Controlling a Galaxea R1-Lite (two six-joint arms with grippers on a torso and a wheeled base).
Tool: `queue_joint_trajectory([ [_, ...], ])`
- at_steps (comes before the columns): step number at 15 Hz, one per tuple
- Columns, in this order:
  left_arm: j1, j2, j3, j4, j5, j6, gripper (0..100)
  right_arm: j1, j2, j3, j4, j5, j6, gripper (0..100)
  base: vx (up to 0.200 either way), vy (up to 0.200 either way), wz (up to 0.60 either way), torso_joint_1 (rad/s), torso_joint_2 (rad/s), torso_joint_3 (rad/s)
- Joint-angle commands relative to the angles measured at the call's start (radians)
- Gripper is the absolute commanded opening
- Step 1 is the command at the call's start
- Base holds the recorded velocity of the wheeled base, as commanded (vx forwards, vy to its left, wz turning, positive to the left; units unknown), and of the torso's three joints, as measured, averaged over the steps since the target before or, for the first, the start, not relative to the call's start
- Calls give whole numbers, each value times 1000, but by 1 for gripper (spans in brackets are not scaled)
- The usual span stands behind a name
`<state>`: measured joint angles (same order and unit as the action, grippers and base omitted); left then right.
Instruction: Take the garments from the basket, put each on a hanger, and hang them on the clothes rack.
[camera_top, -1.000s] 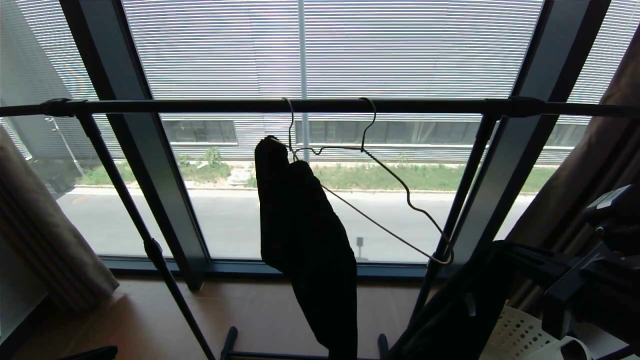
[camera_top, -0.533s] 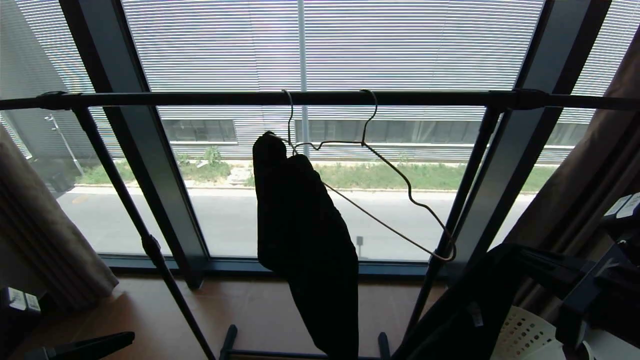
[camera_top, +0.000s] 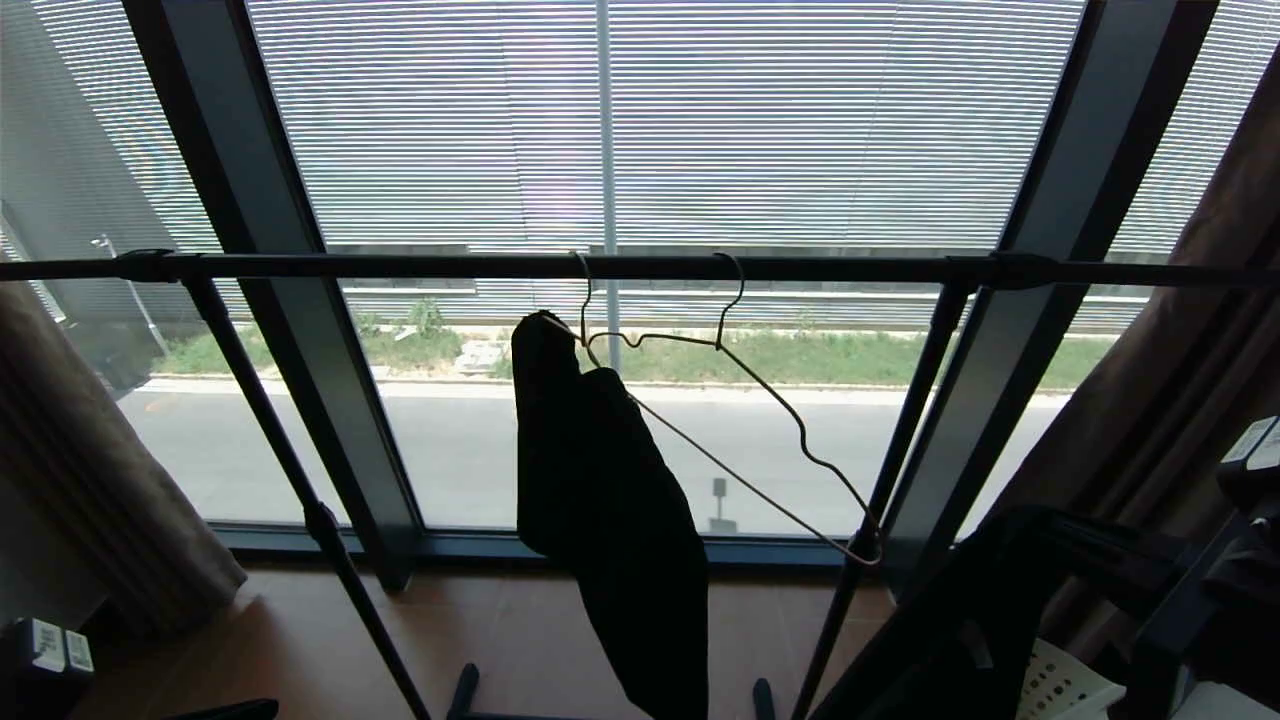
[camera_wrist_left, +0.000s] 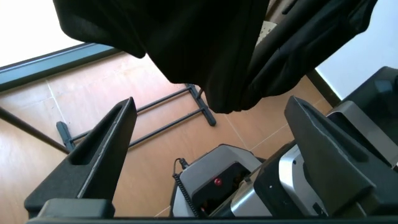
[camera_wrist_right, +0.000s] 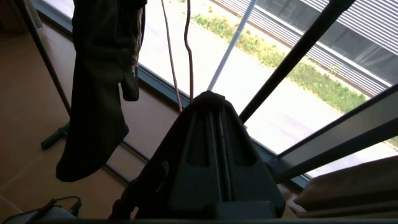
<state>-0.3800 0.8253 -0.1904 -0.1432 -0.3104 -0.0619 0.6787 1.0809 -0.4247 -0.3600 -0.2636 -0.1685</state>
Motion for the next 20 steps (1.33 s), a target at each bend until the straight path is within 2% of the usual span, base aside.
queue_joint_trajectory([
  [1,-11,-15,40,-30,2,2,100,-1,1,3,-4,0,-2,0,0,0,0,0,0,0],
  [3,-7,-23,46,-35,17,-1,100,-1,2,3,-4,0,-2,0,0,0,0,0,0,0],
  [9,-11,-23,48,-35,33,1,100,-1,16,3,-5,0,-2,0,-200,0,0,7,3,-2],
  [11,-14,-12,43,-35,31,1,100,1,17,0,1,-3,-9,0,0,0,0,0,0,0],
  [12,-27,55,16,-36,31,1,100,7,56,-31,0,-11,-31,0,0,0,0,0,0,0],
  [14,-77,227,-70,-72,34,4,100,74,149,-152,1,-88,-34,0,0,0,0,0,0,0],
  [16,-134,368,-123,-177,36,-3,100,74,183,-221,3,-108,-22,0,0,0,0,0,0,0],
  [20,-241,675,-233,-386,63,-30,100,78,218,-255,0,-124,9,0,0,0,0,0,0,0],
])
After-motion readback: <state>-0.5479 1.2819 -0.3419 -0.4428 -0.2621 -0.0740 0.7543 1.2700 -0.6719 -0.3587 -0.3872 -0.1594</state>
